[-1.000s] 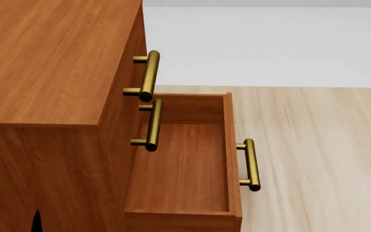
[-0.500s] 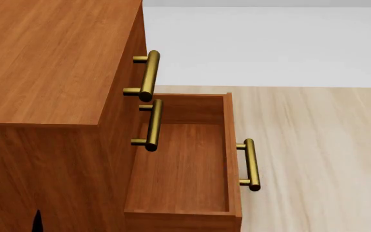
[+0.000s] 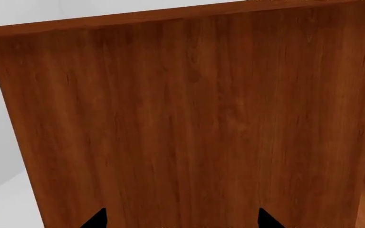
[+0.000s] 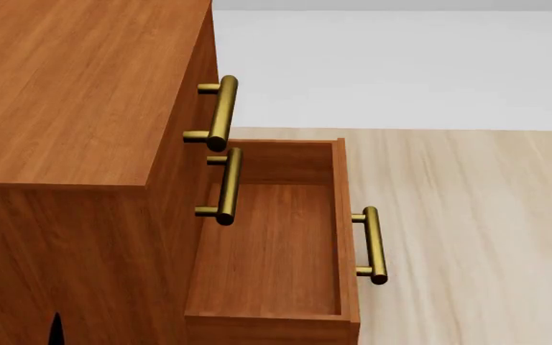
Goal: Put the bowl in the bottom drawer of the cabinet.
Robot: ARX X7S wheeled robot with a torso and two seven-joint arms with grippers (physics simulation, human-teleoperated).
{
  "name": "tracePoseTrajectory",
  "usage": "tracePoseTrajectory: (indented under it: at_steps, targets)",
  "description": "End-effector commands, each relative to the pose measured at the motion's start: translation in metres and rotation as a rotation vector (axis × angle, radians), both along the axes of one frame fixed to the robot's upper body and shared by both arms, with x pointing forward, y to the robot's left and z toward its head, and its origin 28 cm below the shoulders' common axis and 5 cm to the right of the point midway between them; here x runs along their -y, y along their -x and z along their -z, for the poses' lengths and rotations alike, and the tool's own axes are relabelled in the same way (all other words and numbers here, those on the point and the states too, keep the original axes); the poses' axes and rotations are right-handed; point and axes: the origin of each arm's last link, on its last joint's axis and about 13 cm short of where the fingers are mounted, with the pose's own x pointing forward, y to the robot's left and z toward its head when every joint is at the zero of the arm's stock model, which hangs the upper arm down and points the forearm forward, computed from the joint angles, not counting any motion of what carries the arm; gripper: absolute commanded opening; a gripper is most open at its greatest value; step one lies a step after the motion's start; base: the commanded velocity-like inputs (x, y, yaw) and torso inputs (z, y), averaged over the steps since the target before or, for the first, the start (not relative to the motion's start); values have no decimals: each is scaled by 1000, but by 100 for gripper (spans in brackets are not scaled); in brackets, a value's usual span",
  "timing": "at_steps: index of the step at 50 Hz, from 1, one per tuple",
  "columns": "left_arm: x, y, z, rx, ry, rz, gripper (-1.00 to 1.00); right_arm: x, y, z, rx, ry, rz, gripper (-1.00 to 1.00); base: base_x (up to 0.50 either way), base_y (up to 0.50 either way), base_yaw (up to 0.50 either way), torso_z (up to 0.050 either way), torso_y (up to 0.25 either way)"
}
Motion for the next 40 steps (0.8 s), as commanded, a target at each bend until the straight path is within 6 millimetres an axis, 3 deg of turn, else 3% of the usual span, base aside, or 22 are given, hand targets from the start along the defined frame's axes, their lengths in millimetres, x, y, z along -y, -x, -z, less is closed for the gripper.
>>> tracePoseTrajectory:
  at_steps: [1, 16, 30, 36, 40]
  targets:
    - [0, 0, 0, 0, 0, 0, 100, -7, 1, 16, -30, 8, -78, -100, 0, 0, 6, 0, 0]
    - [0, -1, -2, 5, 0, 0, 100, -10, -1, 1, 93, -79, -74, -100, 5, -1, 5, 0, 0]
    - [0, 0, -3, 10, 1, 0, 100, -18, -1, -30, 352, -145, 78, -100, 0, 0, 2, 0, 0]
    - [0, 0, -3, 11, 1, -2, 100, -24, -2, -56, 564, -148, 140, -100, 0, 0, 0, 0, 0]
    - [0, 0, -2, 10, 5, 0, 100, -30, -4, -64, 608, -110, 133, -100, 0, 0, 0, 0, 0]
